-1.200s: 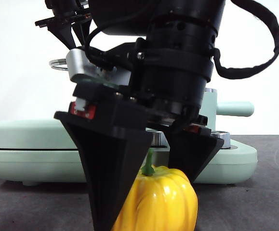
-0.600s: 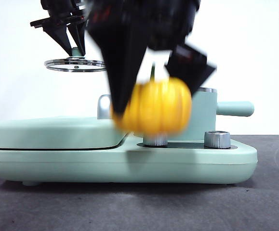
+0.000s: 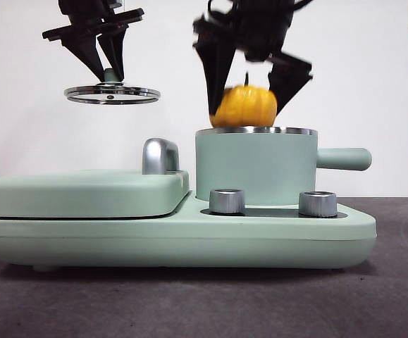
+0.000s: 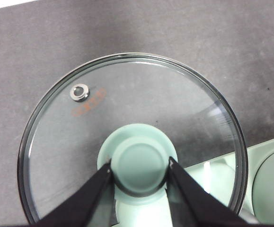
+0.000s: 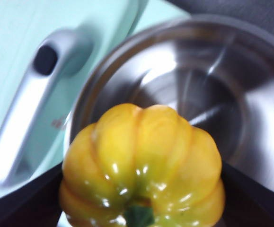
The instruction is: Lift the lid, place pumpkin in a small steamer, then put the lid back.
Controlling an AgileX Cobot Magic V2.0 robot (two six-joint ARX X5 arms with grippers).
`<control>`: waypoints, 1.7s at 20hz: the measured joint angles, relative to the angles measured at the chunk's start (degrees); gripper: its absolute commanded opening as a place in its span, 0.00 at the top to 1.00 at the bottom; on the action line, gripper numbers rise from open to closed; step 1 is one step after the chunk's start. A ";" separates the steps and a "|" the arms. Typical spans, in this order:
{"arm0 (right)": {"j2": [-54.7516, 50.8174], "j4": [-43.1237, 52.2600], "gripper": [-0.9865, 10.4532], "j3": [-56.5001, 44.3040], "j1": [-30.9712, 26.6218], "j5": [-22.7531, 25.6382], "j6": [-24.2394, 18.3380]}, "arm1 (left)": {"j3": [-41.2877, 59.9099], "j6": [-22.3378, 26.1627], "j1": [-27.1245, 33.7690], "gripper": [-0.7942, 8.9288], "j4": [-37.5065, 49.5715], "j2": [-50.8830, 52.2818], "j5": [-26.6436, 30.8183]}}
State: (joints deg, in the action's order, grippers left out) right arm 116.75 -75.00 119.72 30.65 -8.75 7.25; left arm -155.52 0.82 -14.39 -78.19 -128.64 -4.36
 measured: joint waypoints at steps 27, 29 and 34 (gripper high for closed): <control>10.05 -1.46 0.43 2.29 -1.62 3.15 -1.46 | 0.00 -0.46 0.02 0.87 0.02 0.00 0.00; 10.40 -1.90 0.43 5.46 -1.62 3.10 -1.46 | 0.00 -0.55 0.02 0.87 0.02 0.00 0.00; 6.40 -1.90 0.43 12.81 -1.49 3.19 -1.44 | 0.00 -1.05 0.02 0.87 0.00 0.00 0.00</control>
State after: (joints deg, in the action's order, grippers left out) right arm 123.15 -76.90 132.53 29.17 -5.56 5.80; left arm -155.52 -0.23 -14.37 -78.19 -128.64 -4.36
